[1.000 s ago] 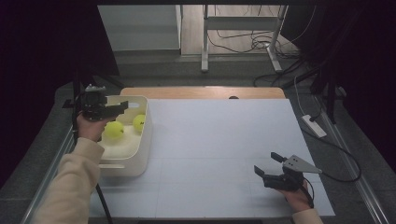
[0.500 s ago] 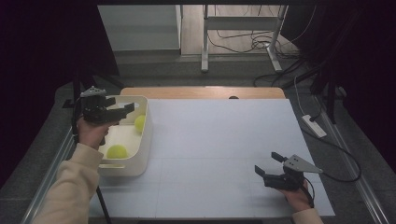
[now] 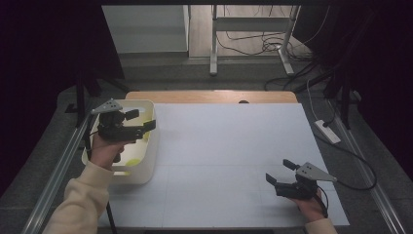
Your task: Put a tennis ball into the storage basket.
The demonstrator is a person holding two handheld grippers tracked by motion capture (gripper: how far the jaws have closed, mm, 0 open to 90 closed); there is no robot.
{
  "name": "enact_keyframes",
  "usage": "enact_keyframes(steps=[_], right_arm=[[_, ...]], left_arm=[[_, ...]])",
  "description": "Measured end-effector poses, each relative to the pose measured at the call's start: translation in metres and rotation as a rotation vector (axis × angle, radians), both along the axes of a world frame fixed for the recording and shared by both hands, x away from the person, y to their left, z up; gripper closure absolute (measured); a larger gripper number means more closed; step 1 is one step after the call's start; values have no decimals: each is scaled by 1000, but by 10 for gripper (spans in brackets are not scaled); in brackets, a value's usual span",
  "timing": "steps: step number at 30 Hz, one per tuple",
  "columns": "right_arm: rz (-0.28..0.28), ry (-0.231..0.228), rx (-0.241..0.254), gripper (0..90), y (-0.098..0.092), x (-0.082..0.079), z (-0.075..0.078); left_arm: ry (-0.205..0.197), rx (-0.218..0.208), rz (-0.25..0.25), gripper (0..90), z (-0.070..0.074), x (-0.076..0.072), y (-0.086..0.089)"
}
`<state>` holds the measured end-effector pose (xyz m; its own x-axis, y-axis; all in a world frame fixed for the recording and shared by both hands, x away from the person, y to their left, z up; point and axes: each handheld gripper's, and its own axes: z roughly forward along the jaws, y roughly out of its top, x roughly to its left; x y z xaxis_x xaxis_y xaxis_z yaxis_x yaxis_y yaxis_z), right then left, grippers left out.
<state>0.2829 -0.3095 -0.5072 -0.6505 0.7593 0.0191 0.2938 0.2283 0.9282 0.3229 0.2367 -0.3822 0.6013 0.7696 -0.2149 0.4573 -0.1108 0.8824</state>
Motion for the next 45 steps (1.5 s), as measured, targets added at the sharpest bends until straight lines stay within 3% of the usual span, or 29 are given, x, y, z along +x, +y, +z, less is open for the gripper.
enact_keyframes(steps=[9,19,30,35,37,45], right_arm=[[1,0,-4,121,1,0,0],[3,-1,-6,121,1,-2,0],[-2,-8,-5,121,0,-5,2],[-2,-6,-7,121,0,-5,1],[0,-5,-11,121,0,-5,1],[-1,-9,-10,121,-1,-6,1]], left_arm=[[-45,-7,-85,144,1,-17,-22],[-44,-3,-197,144,-8,-34,-51],[-62,33,-253,143,-24,-51,-79],[-84,94,-282,143,-37,-61,-95],[-102,138,-298,144,-43,-66,-104],[-95,125,-294,144,-63,-74,-108]])
